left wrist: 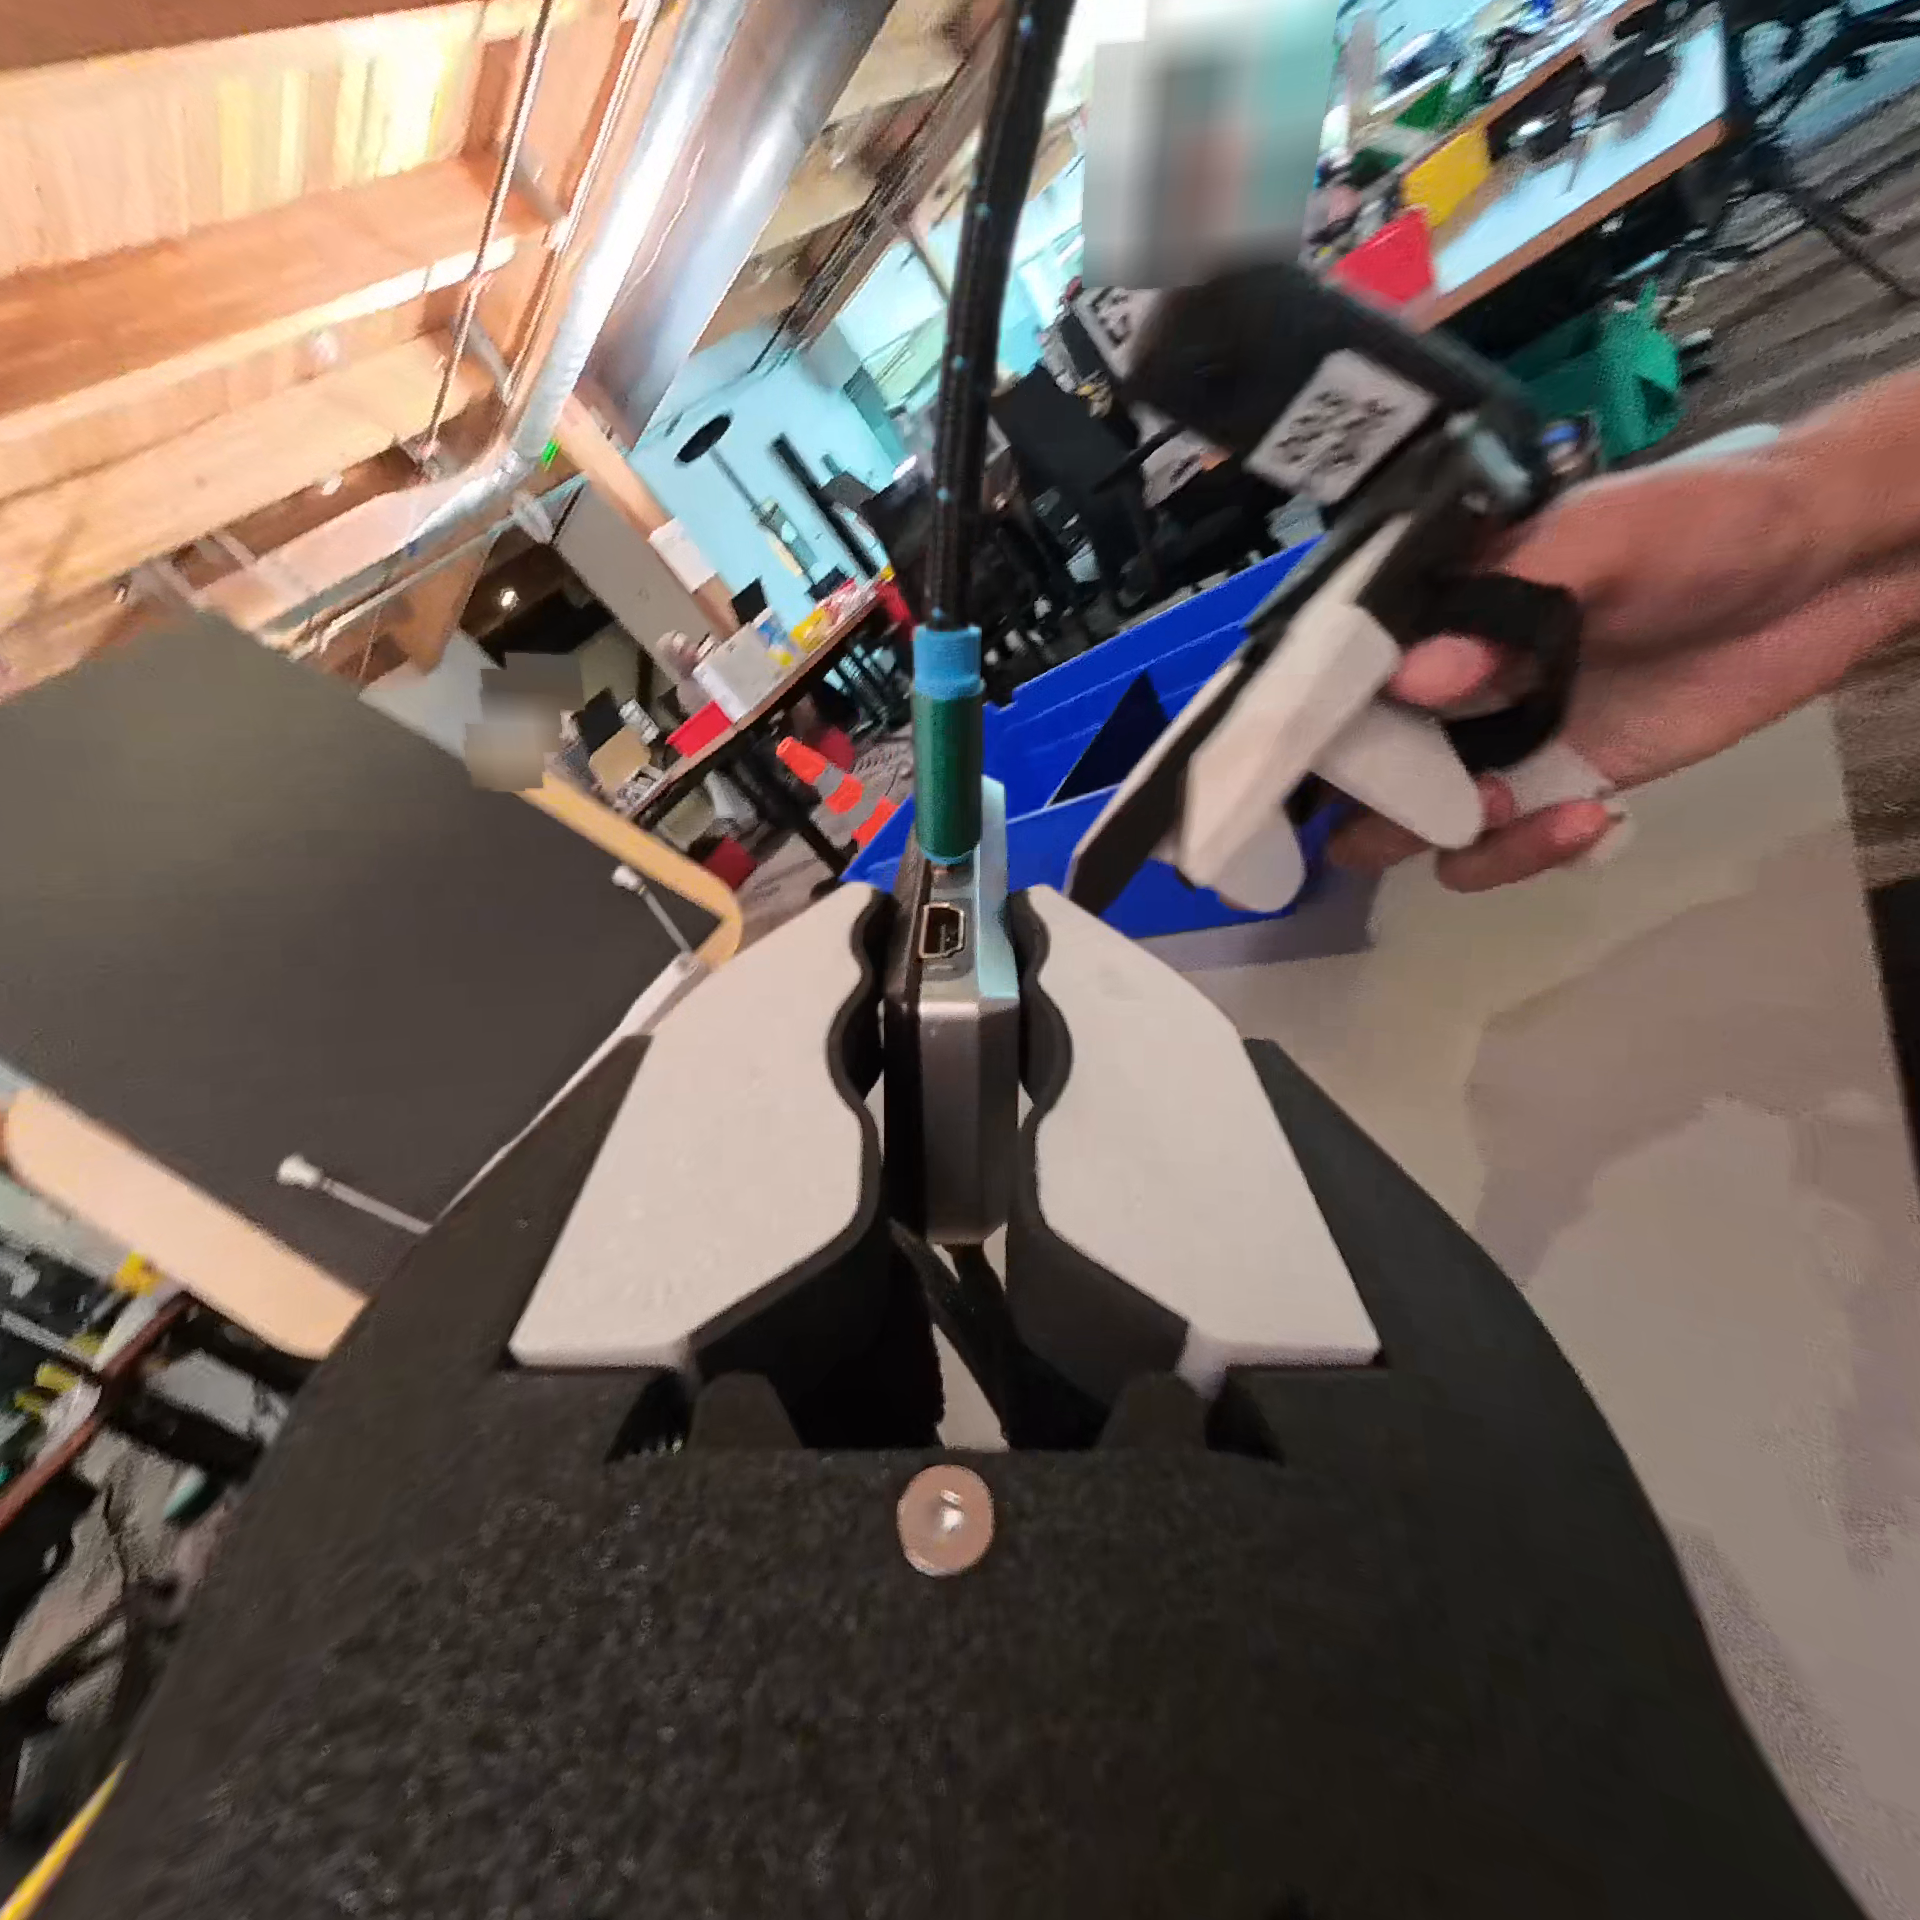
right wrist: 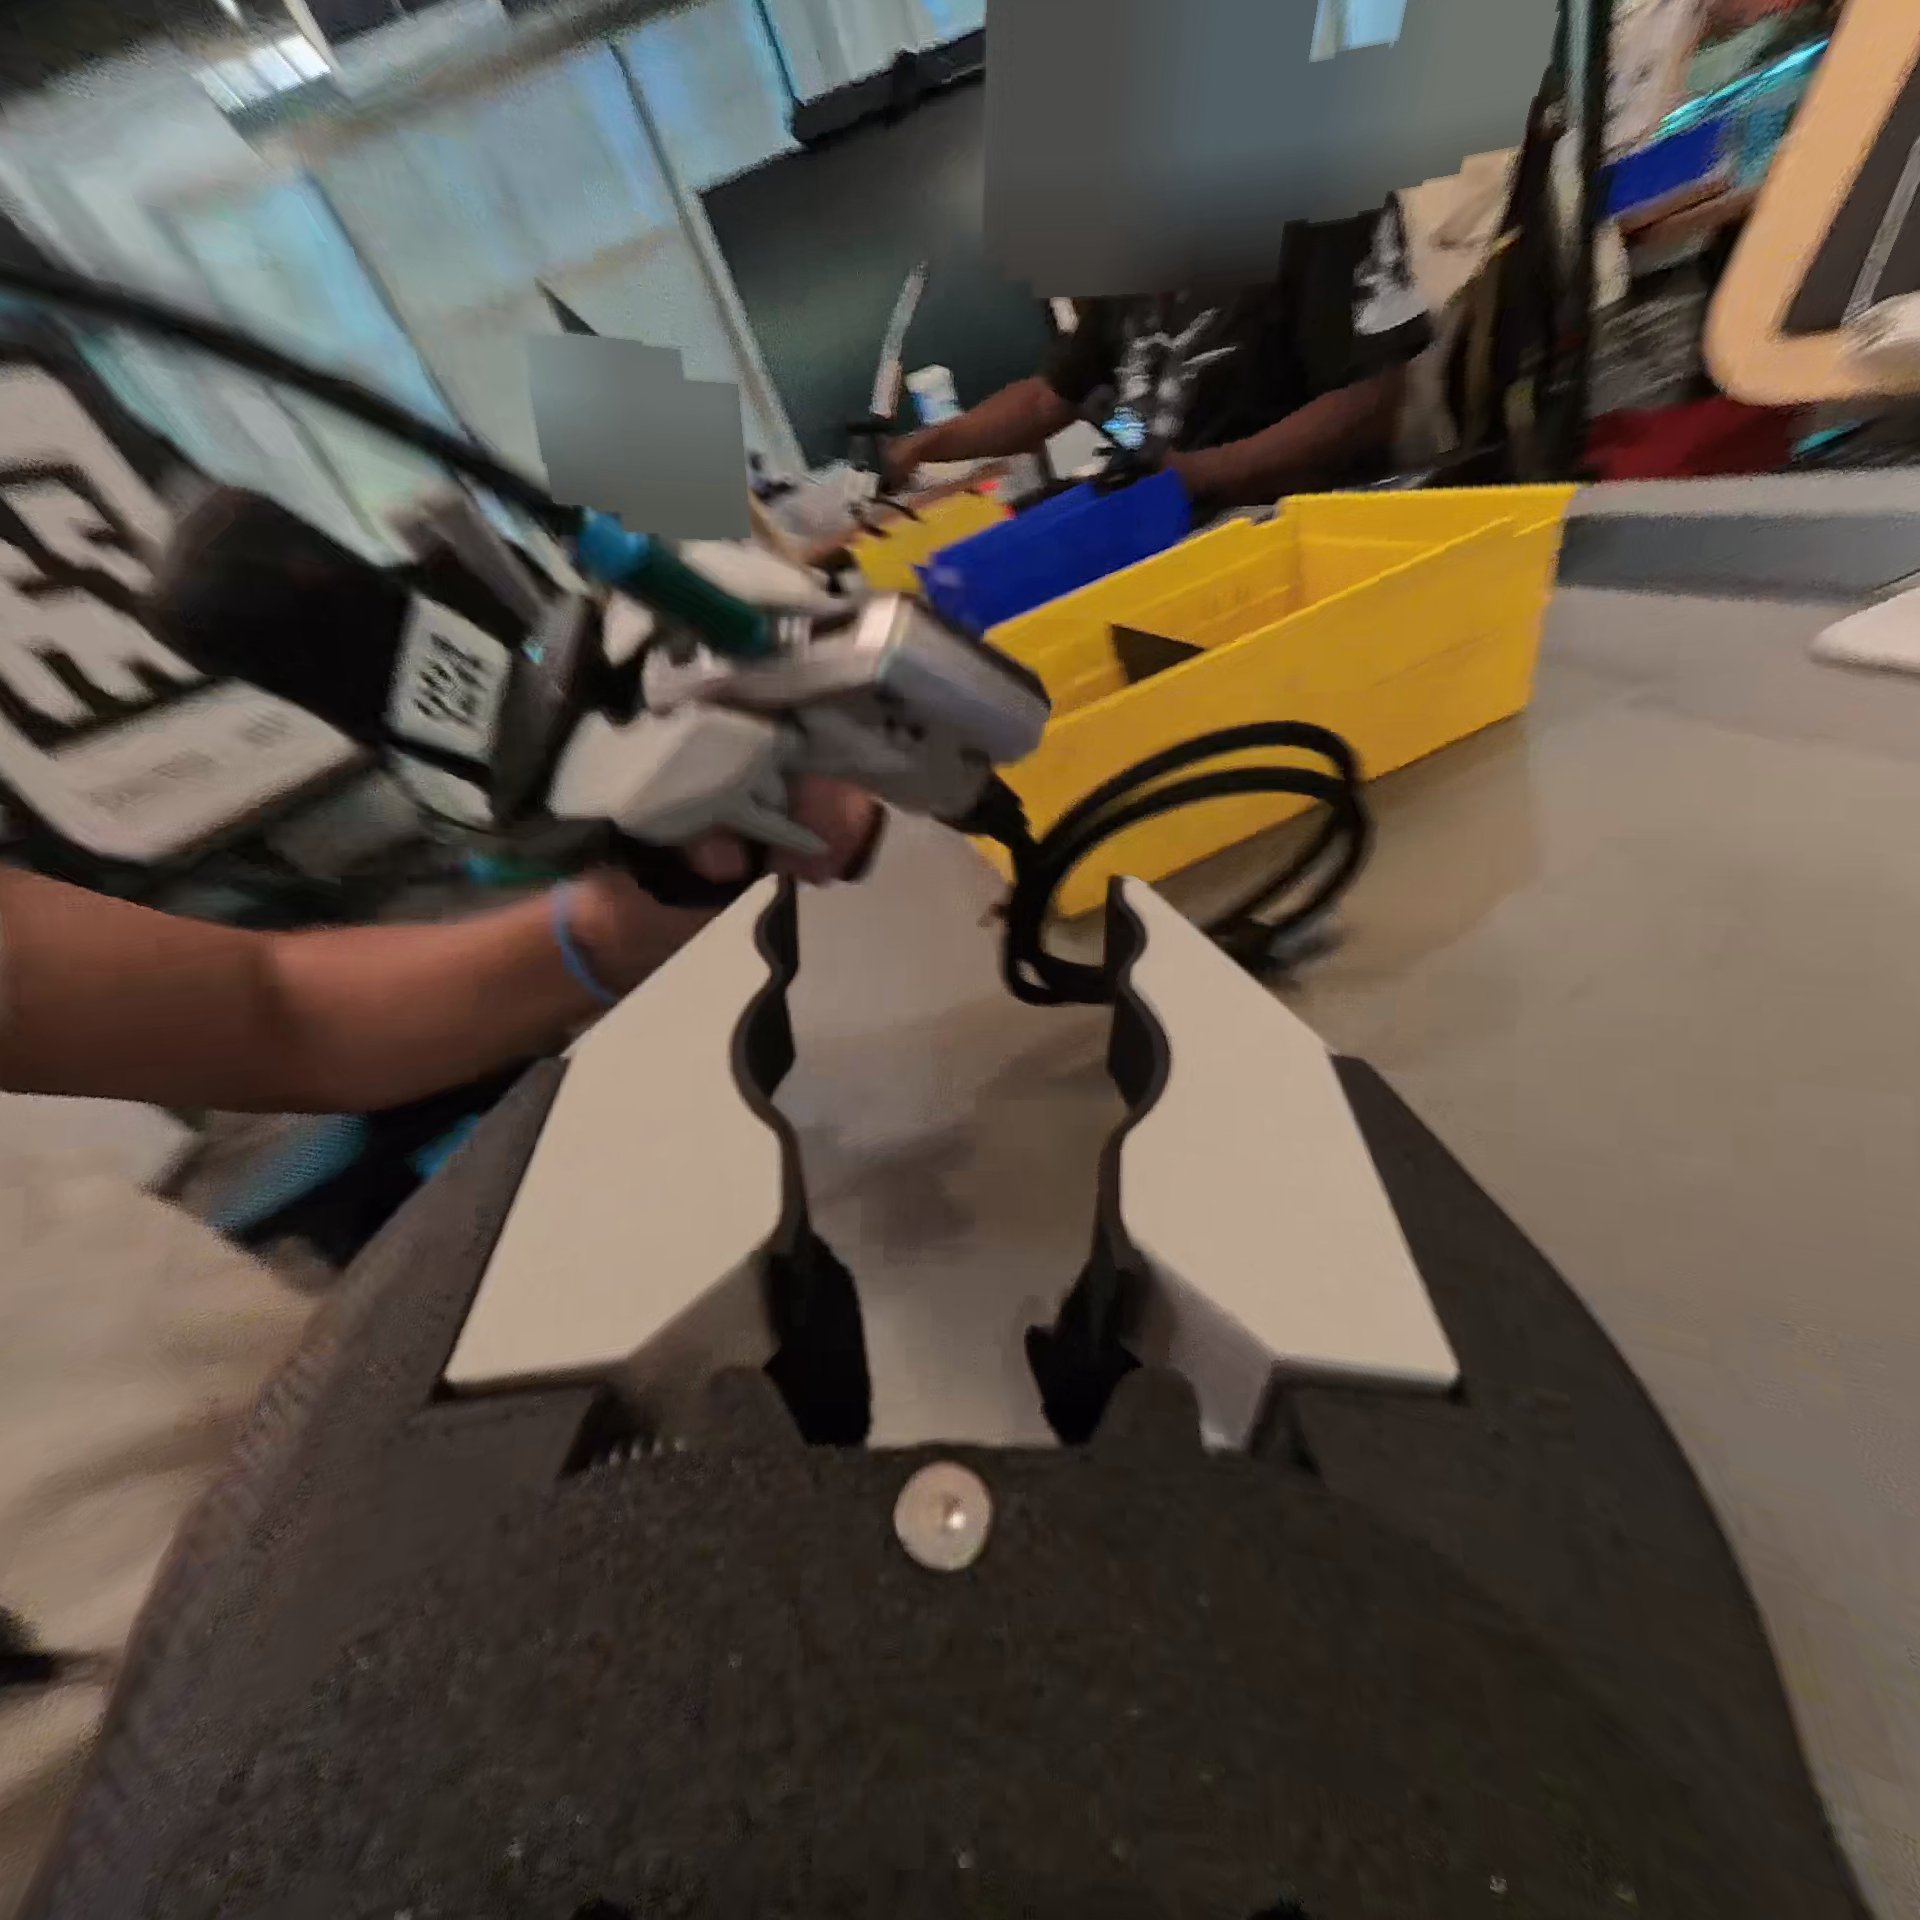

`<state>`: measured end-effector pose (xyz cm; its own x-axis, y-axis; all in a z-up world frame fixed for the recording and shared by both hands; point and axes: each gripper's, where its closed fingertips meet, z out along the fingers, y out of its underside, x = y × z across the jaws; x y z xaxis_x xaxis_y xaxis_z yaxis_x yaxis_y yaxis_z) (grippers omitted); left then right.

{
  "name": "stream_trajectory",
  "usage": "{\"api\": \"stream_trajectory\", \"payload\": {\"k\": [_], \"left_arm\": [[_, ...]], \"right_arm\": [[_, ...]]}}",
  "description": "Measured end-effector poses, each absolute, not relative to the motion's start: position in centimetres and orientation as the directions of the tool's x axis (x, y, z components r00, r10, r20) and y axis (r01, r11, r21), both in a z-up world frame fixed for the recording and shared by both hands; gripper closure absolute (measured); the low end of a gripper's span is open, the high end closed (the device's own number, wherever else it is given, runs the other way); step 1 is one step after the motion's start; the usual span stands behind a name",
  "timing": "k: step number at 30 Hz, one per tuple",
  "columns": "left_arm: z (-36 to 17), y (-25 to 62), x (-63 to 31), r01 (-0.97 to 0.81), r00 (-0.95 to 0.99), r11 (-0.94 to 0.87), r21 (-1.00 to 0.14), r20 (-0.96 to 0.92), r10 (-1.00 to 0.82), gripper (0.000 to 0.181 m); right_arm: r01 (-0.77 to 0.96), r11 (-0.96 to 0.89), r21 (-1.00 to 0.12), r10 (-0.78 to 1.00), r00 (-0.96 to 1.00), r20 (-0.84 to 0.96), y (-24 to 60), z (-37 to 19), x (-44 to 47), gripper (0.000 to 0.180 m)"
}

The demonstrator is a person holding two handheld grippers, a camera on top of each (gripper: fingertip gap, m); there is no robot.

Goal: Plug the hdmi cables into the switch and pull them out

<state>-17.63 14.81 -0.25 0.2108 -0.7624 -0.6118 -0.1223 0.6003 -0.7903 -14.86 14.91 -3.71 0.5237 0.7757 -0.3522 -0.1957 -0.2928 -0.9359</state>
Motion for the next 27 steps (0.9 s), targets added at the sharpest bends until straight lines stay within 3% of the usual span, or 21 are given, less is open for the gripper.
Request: {"api": "stream_trajectory", "payload": {"k": [5, 9, 13, 19, 23, 27], "left_arm": [[-1.0, 12.1, -16.8, -0.075, 0.123, 0.674, -0.735, -0.678, -0.725, 0.159], [-1.9, 11.1, -16.5, -0.075, 0.076, 0.708, -0.702, -0.712, -0.698, 0.159], [-2.3, 10.7, -16.4, -0.065, 0.059, 0.712, -0.699, -0.715, -0.697, 0.159], [-3.4, 12.2, -16.8, -0.119, 0.092, 0.664, -0.738, -0.674, -0.733, 0.158], [-7.0, 15.7, -19.3, -0.293, 0.143, 0.538, -0.79, -0.593, -0.793, 0.162], [-11.8, 20.5, -24.0, -0.572, 0.205, 0.344, -0.745, -0.536, -0.819, 0.162]], "right_arm": [[-0.298, -0.524, -0.798, 0.773, 0.226, -0.592, 12.9, -2.5, -15.4, 0.118], [-0.326, -0.62, -0.714, 0.738, 0.069, -0.672, 12.1, -1.7, -15.6, 0.118], [-0.258, -0.647, -0.718, 0.725, 0.086, -0.684, 11.8, -3.0, -16.5, 0.13], [-0.258, -0.619, -0.742, 0.73, 0.159, -0.665, 12.8, -3.4, -16.4, 0.131], [-0.313, -0.494, -0.811, 0.756, 0.307, -0.579, 14.3, -2.6, -14.5, 0.131], [-0.363, -0.379, -0.851, 0.723, 0.457, -0.517, 15.7, -2.0, -11.1, 0.131]]}}
